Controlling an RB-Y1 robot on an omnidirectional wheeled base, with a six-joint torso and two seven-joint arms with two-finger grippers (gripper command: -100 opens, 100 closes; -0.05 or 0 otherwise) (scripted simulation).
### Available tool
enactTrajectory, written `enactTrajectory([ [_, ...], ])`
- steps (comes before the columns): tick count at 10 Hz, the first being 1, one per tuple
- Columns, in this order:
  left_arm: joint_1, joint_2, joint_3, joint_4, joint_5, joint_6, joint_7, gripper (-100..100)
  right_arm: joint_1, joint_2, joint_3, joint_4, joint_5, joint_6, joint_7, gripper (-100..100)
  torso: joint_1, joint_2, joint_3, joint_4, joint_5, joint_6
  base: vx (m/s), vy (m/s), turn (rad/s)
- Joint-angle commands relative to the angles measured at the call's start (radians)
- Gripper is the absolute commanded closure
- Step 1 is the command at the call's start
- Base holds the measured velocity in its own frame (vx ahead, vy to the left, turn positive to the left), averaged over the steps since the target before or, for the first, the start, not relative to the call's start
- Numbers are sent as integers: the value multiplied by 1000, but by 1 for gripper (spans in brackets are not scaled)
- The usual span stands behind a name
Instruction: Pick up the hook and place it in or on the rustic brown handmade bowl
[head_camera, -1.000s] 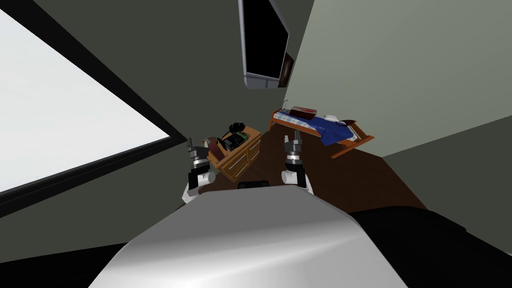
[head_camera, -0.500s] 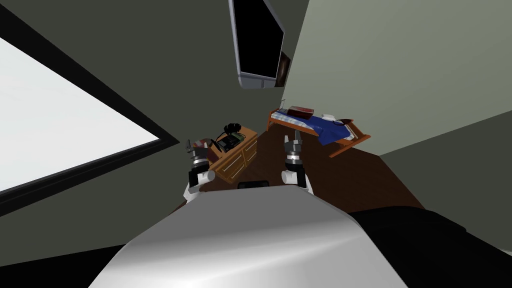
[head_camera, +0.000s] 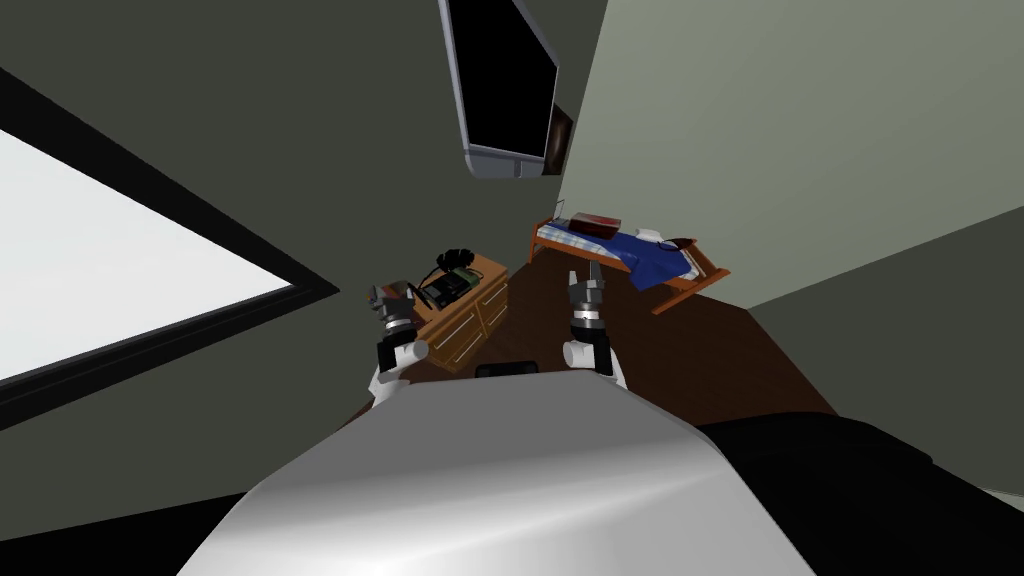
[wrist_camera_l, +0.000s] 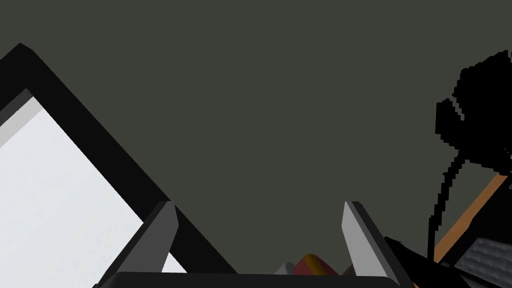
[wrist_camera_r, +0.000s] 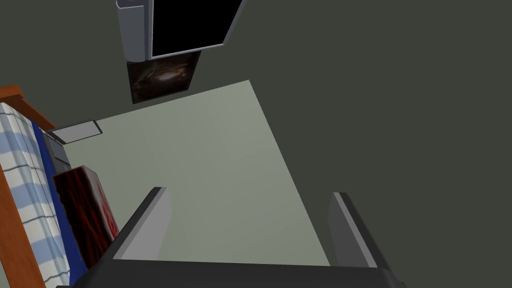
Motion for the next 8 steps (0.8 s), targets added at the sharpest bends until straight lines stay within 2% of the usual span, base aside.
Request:
enactTrajectory([
  [1,-19,-6,19,37,24,4,43,-100,0,0,0,0,0,0,0,0,0,0,0,0,0,0,70,-125,-54],
  [3,-35,-9,45,89,51,-3,101,-100,0,0,0,0,0,0,0,0,3,0,0,0,0,0,91,-81,-59],
  [4,-35,-9,45,89,51,-3,101,-100,0,0,0,0,0,0,0,0,3,-1,-1,0,1,0,75,-48,-9],
  [6,-46,-14,76,140,76,-12,161,-100,0,0,0,0,0,0,0,0,7,1,0,0,1,0,64,-29,-50],
  [7,-46,-14,76,140,76,-12,163,-100,0,0,0,0,0,0,0,0,7,1,0,0,1,0,55,-29,-27],
  [8,-50,-17,92,166,88,-17,196,-100,0,0,0,0,0,0,0,0,7,2,1,0,1,0,60,-25,-51],
])
